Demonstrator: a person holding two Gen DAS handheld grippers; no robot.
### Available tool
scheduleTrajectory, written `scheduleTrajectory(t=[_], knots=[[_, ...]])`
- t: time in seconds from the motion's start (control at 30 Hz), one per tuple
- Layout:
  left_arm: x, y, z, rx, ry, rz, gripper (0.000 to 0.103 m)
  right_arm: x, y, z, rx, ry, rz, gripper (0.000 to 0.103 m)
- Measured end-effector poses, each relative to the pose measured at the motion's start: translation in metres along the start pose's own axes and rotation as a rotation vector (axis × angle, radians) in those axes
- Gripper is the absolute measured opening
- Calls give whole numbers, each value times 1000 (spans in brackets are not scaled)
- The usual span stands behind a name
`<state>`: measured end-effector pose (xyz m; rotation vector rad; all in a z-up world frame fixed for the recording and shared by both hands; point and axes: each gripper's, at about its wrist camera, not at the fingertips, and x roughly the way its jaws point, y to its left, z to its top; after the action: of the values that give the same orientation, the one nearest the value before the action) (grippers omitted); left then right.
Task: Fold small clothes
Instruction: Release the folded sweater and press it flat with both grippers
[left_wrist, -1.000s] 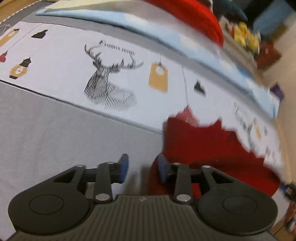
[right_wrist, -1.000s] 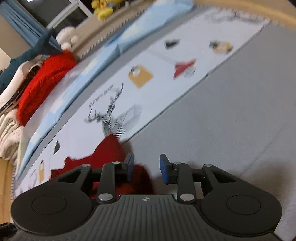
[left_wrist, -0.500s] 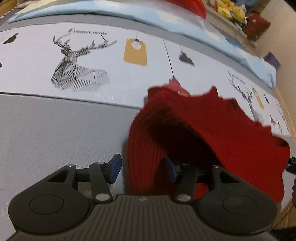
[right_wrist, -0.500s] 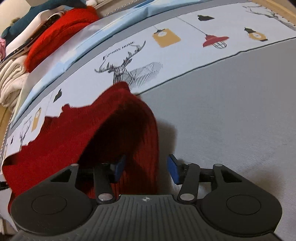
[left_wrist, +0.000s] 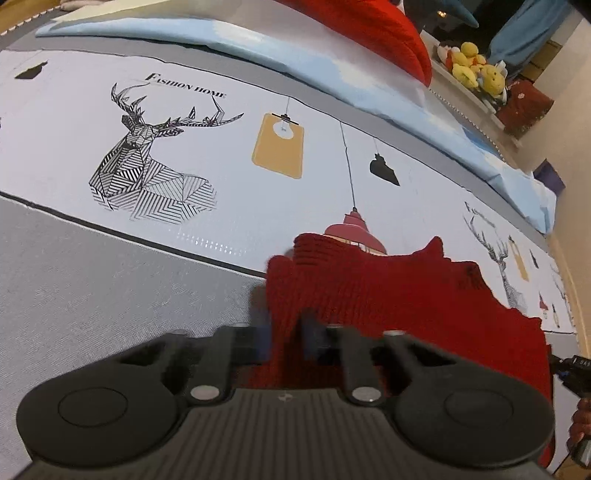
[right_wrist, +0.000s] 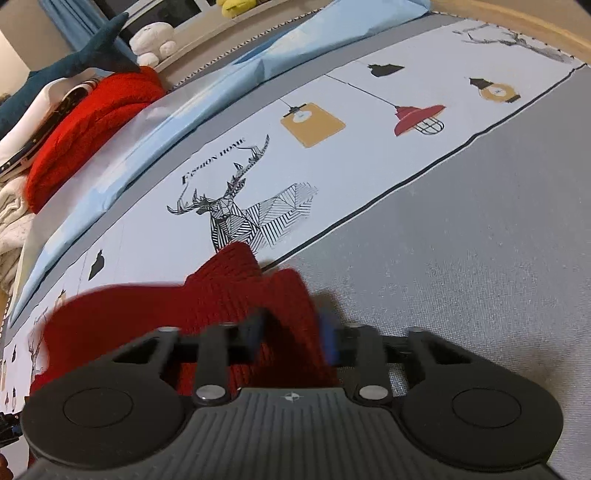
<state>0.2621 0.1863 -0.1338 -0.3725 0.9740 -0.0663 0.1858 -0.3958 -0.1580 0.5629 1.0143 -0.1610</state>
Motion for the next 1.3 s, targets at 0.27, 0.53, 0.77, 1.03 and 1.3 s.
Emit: scheduleTrajectory(t=[0.27, 0.53, 0.77, 1.03, 1.3], knots=[[-48, -11, 18, 55, -229, -64, 11, -46, 22, 12, -40, -252, 47, 8], [-24, -27, 20, 110, -189, 95, 15, -33, 32, 16, -95, -269, 27, 11], [-24, -10, 1, 110, 131, -38, 52, -5, 0, -3, 6, 90, -87, 39], [-34, 9, -41, 199, 310, -44, 51, -38, -13, -33, -48, 244, -35, 52], [-69, 3, -59, 236, 254, -69, 14, -65, -20, -54, -80, 326, 3, 36]])
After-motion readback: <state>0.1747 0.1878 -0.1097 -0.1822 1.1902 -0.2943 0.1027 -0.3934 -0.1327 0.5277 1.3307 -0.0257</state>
